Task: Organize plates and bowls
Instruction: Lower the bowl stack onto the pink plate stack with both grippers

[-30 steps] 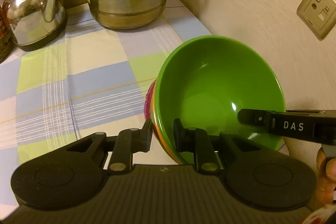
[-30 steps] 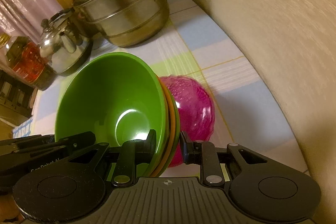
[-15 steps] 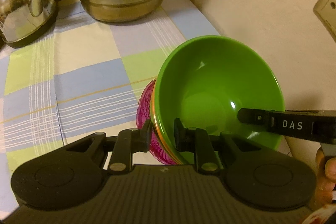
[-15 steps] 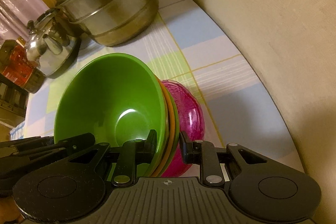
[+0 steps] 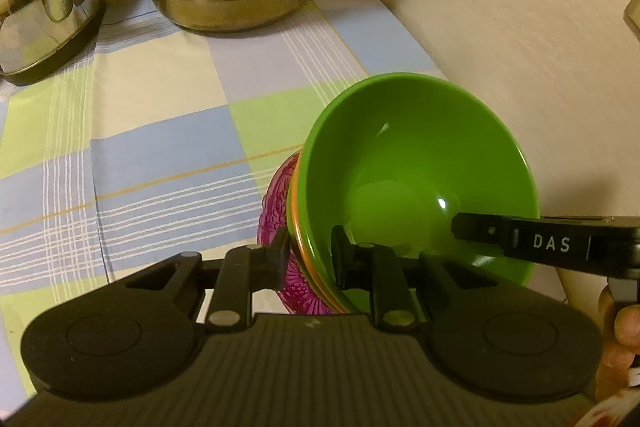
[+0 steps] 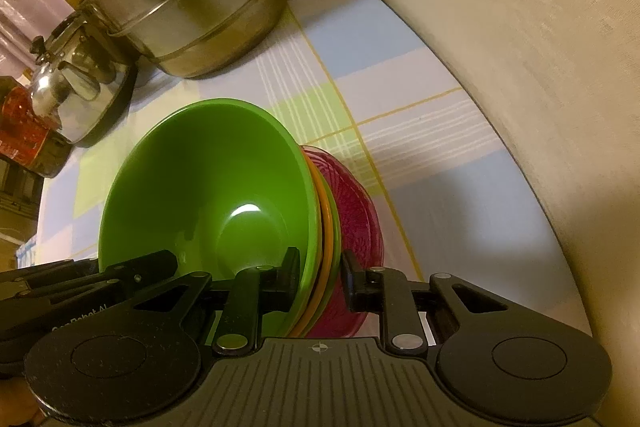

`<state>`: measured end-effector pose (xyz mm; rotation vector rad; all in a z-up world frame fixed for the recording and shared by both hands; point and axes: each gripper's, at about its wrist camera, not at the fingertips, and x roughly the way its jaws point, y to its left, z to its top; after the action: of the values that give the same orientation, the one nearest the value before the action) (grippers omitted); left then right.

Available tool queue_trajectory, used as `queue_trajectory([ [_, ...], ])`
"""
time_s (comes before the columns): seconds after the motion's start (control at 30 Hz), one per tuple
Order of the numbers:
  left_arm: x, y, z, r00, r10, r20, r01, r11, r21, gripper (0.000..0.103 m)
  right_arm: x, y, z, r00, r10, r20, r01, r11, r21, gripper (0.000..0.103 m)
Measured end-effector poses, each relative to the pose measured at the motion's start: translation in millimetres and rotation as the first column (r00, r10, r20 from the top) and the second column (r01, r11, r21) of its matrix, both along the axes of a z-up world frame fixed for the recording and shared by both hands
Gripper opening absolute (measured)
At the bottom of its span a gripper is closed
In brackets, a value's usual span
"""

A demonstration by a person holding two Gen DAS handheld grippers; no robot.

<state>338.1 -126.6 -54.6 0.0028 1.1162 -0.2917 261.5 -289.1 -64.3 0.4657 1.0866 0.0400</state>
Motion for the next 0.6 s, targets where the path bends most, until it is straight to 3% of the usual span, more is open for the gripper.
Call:
queue_trajectory([
  [0.6, -3.1, 8.1, -1.7, 1.0, 0.024, 0.014, -0.023, 0.998, -0.056, 0.021, 1.7, 6.3, -0.9, 1.0, 0.023, 0.011, -0.023, 1.0, -0.02, 0.023],
])
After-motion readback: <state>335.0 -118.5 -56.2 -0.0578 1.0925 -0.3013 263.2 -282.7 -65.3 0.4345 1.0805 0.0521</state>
